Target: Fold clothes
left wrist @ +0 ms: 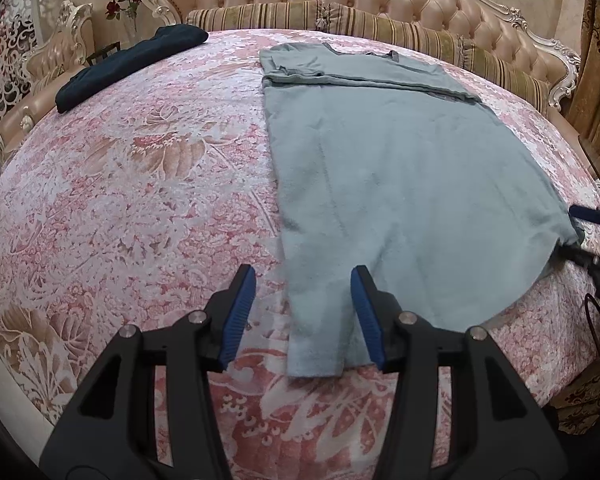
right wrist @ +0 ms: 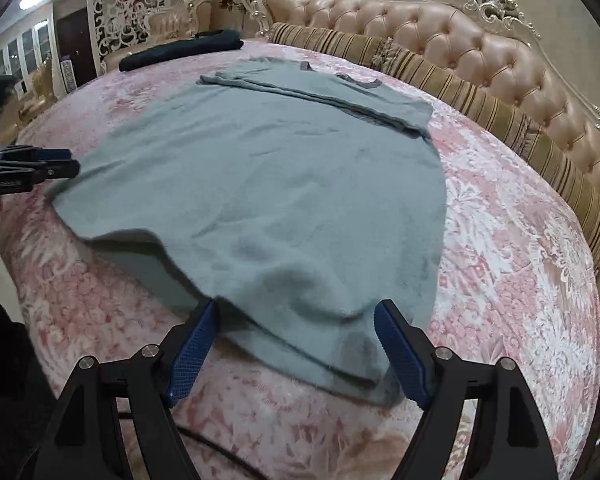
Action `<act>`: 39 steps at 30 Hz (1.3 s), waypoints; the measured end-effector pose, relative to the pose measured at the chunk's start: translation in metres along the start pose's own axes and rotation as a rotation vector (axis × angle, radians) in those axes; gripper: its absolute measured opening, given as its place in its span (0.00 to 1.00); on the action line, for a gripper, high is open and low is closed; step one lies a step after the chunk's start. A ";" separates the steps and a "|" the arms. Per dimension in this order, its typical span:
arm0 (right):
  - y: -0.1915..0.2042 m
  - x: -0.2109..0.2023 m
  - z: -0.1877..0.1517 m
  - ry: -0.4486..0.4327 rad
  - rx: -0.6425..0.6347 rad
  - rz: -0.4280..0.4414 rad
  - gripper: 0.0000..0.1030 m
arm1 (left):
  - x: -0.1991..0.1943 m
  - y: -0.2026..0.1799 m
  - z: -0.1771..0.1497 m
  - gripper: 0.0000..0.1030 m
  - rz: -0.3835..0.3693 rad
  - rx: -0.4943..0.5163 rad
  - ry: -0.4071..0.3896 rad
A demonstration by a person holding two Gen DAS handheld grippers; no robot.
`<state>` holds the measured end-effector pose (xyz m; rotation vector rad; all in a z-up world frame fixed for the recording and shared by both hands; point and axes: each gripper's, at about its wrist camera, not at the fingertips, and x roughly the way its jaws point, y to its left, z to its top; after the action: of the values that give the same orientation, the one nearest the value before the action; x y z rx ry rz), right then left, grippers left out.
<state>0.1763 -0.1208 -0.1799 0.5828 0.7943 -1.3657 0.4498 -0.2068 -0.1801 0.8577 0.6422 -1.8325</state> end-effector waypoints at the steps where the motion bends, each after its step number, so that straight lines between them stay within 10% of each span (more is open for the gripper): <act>1: -0.005 -0.004 0.000 -0.017 0.026 0.012 0.77 | 0.000 0.000 0.000 0.53 0.001 0.002 0.001; 20: -0.040 -0.009 -0.025 0.025 0.142 -0.109 0.62 | -0.009 0.005 -0.022 0.53 -0.012 -0.010 0.020; 39: -0.030 -0.038 -0.025 -0.019 0.246 0.086 0.52 | -0.003 0.006 -0.018 0.53 -0.021 -0.014 0.017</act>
<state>0.1418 -0.0817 -0.1631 0.7860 0.5822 -1.3968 0.4605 -0.1945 -0.1891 0.8608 0.6765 -1.8390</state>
